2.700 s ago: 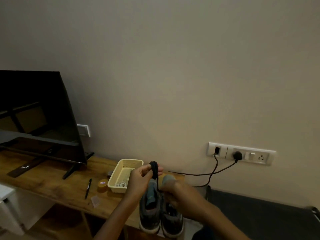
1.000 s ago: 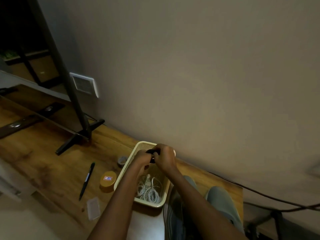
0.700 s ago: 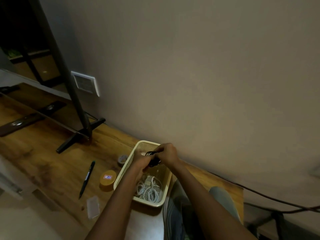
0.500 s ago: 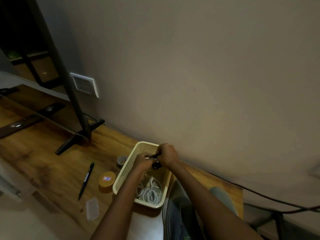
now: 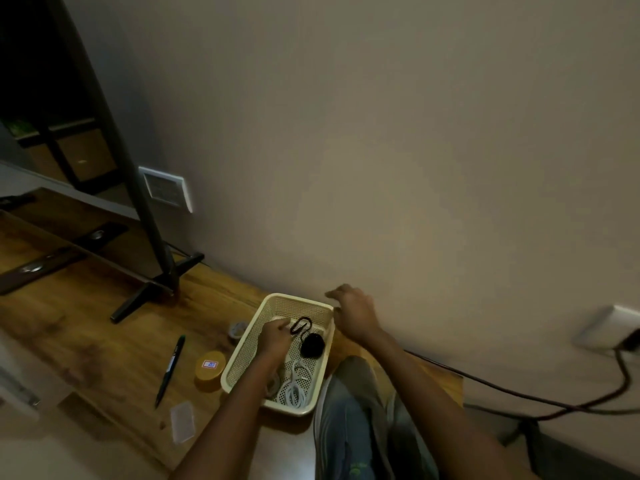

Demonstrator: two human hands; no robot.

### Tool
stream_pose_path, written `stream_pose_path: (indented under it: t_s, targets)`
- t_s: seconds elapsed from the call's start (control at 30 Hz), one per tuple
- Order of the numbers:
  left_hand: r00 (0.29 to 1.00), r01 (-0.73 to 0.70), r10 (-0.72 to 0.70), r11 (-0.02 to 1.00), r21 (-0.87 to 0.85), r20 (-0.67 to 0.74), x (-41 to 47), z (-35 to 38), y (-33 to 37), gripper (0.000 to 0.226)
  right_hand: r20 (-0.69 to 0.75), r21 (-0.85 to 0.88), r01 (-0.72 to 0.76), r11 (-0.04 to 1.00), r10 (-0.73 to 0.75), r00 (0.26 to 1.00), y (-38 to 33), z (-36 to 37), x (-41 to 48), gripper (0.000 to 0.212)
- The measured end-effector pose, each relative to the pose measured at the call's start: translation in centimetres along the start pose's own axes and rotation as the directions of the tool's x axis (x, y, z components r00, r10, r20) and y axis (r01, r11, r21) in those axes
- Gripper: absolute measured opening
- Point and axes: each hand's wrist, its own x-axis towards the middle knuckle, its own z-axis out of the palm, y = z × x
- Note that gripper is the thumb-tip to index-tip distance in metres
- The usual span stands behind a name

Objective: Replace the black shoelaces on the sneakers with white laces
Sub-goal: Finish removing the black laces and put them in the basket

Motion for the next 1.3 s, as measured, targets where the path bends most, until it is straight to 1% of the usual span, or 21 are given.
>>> stream_pose_path:
  t_s: [0.07,0.1,0.23,0.3,0.37,0.43,0.5,0.57,0.6,0.67,0.73,0.8,0.83,0.9,0.97,1.03,1.1,1.13,1.17,1.2,1.3]
  targets:
    - [1.0,0.009,-0.008,0.997,-0.074,0.014,-1.0,-0.5,0.4,0.041,-0.045,0.188,-0.04,0.981,0.049,0.998,1.1,-2.3,-2.5,0.037]
    - [1.0,0.001,0.001,0.997,-0.079,0.029,-1.7,-0.8,0.6,0.043,-0.042,0.234,-0.061,0.97,0.073,0.996,1.7,-3.3,-4.2,0.033]
    - [0.999,-0.03,0.031,0.997,-0.073,0.009,-4.6,-1.6,1.6,0.043,-0.028,0.33,-0.149,0.932,0.168,0.985,4.1,-5.8,-11.5,0.024]
    - [0.999,-0.048,0.049,0.996,-0.079,0.019,-6.2,-2.2,2.3,0.036,-0.007,0.394,-0.201,0.897,0.221,0.975,5.0,-6.5,-15.0,0.019]
    - [0.996,-0.069,0.074,0.993,-0.094,0.056,-8.5,-2.4,3.1,0.026,0.019,0.478,-0.25,0.842,0.275,0.961,5.5,-7.1,-18.2,0.02]
    - [0.988,-0.119,0.127,0.988,-0.094,0.083,-11.4,-2.2,4.0,0.022,0.016,0.502,-0.279,0.819,0.313,0.95,5.6,-7.2,-20.9,0.024]
    - [0.972,-0.199,0.207,0.977,-0.076,0.108,-15.2,-1.3,4.8,0.021,0.063,0.432,-0.306,0.848,0.31,0.949,5.5,-6.8,-23.3,0.022]
    - [0.942,-0.284,0.277,0.959,0.011,0.192,-19.4,-0.1,5.2,0.02,0.127,0.305,-0.3,0.904,0.273,0.954,4.8,-6.2,-25.2,0.015]
    - [0.924,-0.325,0.298,0.942,0.083,0.238,-21.4,0.7,5.1,0.02,0.118,0.237,-0.276,0.931,0.255,0.96,4.5,-5.6,-26.0,0.014]
    - [0.893,-0.396,0.324,0.895,0.205,0.312,-25.0,2.1,4.3,0.02,0.022,0.059,-0.214,0.975,0.213,0.977,3.9,-4.5,-27.4,0.014]
    - [0.879,-0.436,0.328,0.847,0.303,0.346,-27.6,3.1,3.6,0.025,-0.035,-0.136,-0.194,0.972,0.191,0.981,3.0,-3.8,-28.4,0.022]
    - [0.876,-0.448,0.319,0.816,0.366,0.362,-29.1,3.7,3.2,0.03,0.0,-0.279,-0.194,0.94,0.202,0.979,2.5,-3.2,-28.8,0.037]
    - [0.873,-0.452,0.314,0.807,0.379,0.372,-29.5,3.8,3.1,0.031,-0.023,-0.327,-0.185,0.927,0.188,0.982,2.6,-2.8,-28.8,0.043]
    - [0.872,-0.452,0.307,0.803,0.387,0.382,-30.2,3.7,3.1,0.032,-0.071,-0.319,-0.188,0.929,0.174,0.982,3.2,-1.9,-28.3,0.043]
    - [0.875,-0.448,0.315,0.814,0.369,0.368,-30.3,3.3,3.3,0.031,-0.057,-0.258,-0.178,0.949,0.169,0.984,1.9,-3.5,-28.7,0.03]
    - [0.876,-0.447,0.336,0.834,0.323,0.346,-30.2,2.6,3.8,0.036,-0.077,-0.063,-0.206,0.976,0.201,0.977,1.2,-5.2,-28.8,0.013]
    - [0.854,-0.455,0.371,0.872,0.179,0.365,-30.2,1.9,4.6,0.049,-0.121,0.161,-0.186,0.969,0.207,0.971,0.5,-7.6,-28.8,0.006]
    - [0.836,-0.445,0.386,0.893,0.07,0.389,-30.5,1.5,5.2,0.054,-0.104,0.279,-0.182,0.943,0.218,0.97,0.0,-9.1,-28.7,0.003]
    - [0.821,-0.426,0.4,0.904,-0.028,0.407,-30.9,1.0,6.0,0.053,-0.101,0.37,-0.17,0.913,0.221,0.97,-0.6,-10.8,-28.7,0.008]
    - [0.815,-0.419,0.424,0.902,-0.104,0.394,-31.4,0.5,6.9,0.046,-0.107,0.439,-0.15,0.886,0.217,0.97,-1.1,-12.4,-28.8,0.012]
    - [0.819,-0.499,0.538,0.84,-0.215,0.199,-32.0,-0.9,9.0,0.017,-0.159,0.582,-0.088,0.809,0.219,0.963,-2.2,-16.3,-29.5,0.01]
